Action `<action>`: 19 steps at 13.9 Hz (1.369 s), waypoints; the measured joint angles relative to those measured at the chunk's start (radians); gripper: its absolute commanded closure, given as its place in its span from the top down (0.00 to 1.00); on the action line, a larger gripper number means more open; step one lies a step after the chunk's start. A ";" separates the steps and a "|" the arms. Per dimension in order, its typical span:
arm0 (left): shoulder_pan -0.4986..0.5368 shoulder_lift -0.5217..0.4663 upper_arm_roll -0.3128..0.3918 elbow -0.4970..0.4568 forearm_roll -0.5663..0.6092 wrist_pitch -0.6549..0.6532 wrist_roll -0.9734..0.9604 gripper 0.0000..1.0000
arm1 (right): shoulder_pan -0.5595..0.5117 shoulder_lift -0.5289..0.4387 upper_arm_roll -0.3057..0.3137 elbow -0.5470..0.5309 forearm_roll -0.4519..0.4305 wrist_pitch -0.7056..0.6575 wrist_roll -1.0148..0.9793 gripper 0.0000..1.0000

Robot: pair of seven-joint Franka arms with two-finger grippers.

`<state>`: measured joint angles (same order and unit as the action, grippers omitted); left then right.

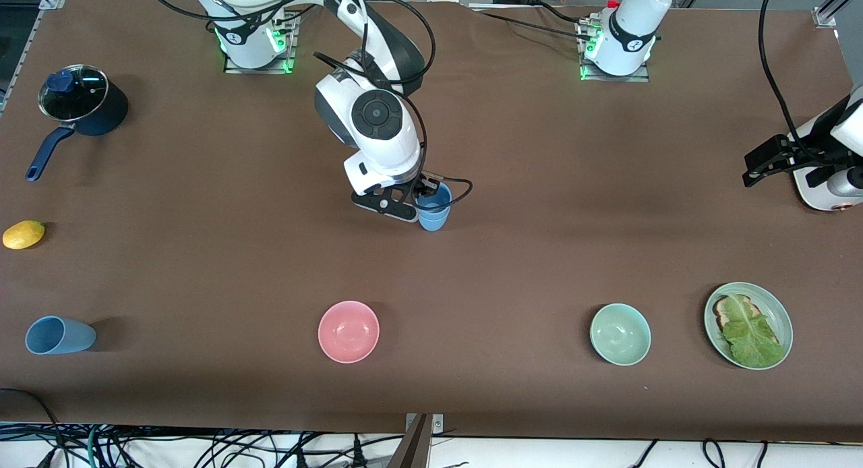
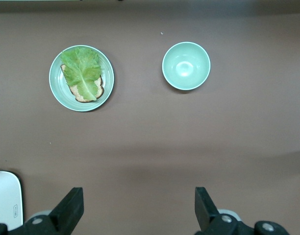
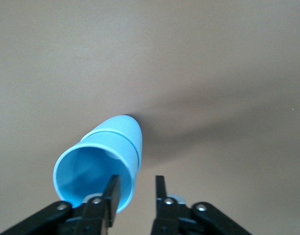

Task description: Stack blue cups with both arms

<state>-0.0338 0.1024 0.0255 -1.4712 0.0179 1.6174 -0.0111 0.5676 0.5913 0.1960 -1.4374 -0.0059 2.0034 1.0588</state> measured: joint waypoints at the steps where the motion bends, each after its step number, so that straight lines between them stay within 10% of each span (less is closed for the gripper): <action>1: -0.001 0.000 0.000 0.000 0.000 -0.001 0.000 1.00 | 0.000 0.000 0.000 0.001 0.000 0.001 0.000 0.99; 19: -0.002 0.007 0.007 -0.003 0.000 -0.006 0.002 1.00 | -0.102 -0.146 -0.084 0.034 0.004 -0.235 -0.277 1.00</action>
<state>-0.0358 0.1096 0.0322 -1.4739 0.0179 1.6111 -0.0086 0.4653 0.4457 0.1118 -1.4039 -0.0019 1.7683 0.7818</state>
